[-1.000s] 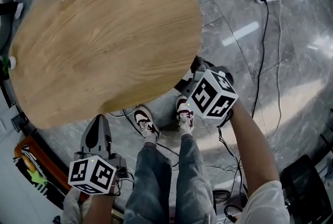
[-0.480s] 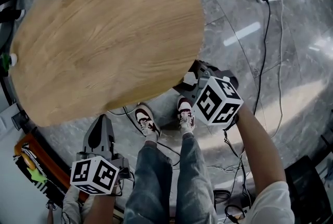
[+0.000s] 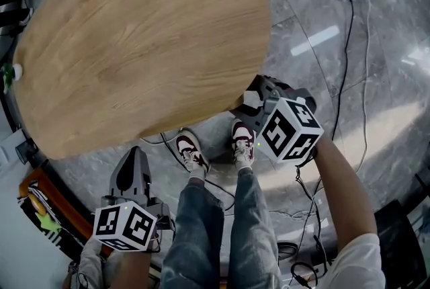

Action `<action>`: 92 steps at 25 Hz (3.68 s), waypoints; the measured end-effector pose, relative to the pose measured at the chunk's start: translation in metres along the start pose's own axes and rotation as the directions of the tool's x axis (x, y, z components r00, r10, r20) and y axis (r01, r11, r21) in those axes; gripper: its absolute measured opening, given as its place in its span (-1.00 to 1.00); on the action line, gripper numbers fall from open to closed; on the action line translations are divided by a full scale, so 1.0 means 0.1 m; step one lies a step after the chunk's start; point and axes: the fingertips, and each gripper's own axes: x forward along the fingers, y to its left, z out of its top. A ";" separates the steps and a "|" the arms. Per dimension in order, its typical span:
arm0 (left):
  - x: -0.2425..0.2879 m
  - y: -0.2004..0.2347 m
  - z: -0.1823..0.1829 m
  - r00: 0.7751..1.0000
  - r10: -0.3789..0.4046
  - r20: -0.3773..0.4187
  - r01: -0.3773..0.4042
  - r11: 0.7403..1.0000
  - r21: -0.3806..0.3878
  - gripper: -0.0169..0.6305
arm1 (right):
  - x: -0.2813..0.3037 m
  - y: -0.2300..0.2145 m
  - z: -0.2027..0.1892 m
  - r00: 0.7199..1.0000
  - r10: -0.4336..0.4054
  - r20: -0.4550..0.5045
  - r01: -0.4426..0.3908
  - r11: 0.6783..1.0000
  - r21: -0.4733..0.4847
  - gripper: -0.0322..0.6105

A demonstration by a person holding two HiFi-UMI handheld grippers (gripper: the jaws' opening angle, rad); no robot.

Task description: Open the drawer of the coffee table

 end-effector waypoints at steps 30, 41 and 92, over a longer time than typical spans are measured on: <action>-0.20 0.09 -0.26 1.000 0.015 -0.022 -0.015 1.000 -0.025 -0.97 | -0.26 1.13 -0.38 0.967 0.211 -0.143 -0.234 0.958 -0.168 -0.62; -0.21 0.20 -0.44 0.999 0.030 -0.028 -0.033 0.992 -0.120 -0.97 | -0.31 1.43 -0.56 0.944 0.255 -0.209 -0.296 0.936 -0.193 -0.63; -0.38 0.52 -0.66 0.999 0.036 0.006 -0.035 0.990 -0.135 -0.97 | -0.14 1.71 -1.15 0.900 0.254 -0.354 -0.317 0.940 -0.131 -0.42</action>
